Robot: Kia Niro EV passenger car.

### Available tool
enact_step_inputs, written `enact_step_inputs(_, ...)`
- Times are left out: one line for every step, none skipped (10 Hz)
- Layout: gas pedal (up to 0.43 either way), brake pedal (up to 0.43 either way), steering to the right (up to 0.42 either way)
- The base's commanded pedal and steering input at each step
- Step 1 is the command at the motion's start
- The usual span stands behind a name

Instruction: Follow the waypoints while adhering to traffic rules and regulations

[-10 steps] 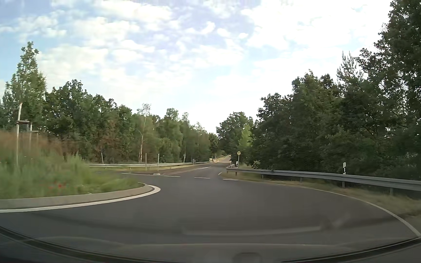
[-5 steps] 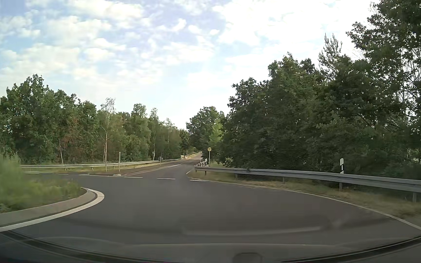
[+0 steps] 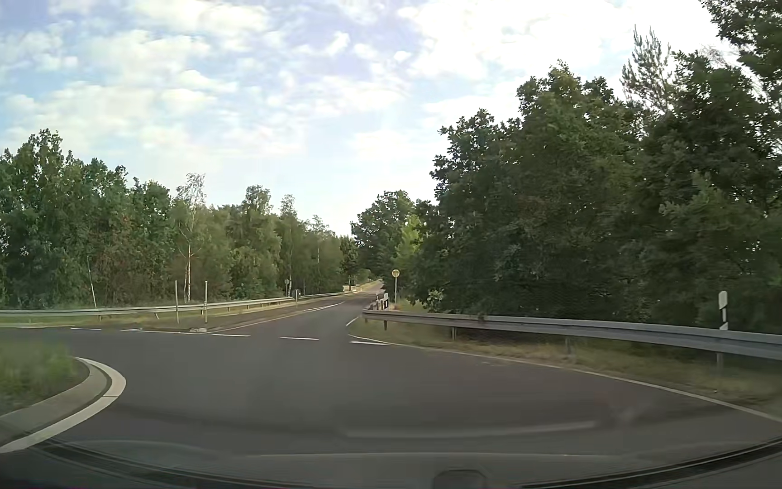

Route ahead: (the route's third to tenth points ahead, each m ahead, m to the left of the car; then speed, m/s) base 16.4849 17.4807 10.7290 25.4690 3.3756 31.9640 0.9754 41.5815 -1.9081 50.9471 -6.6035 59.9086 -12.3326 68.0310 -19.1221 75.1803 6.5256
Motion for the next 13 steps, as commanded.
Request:
enact_step_inputs(0.0, 0.03, -0.147)
enact_step_inputs(0.0, 0.03, -0.173)
enact_step_inputs(0.0, 0.03, -0.192)
enact_step_inputs(0.0, 0.03, -0.213)
enact_step_inputs(0.0, 0.03, -0.226)
enact_step_inputs(0.0, 0.03, -0.235)
enact_step_inputs(0.0, 0.03, -0.246)
enact_step_inputs(0.0, 0.03, -0.254)
enact_step_inputs(0.0, 0.03, -0.265)
enact_step_inputs(0.0, 0.03, -0.273)
enact_step_inputs(0.0, 0.024, -0.277)
enact_step_inputs(0.0, 0.024, -0.281)
enact_step_inputs(0.0, 0.03, -0.288)
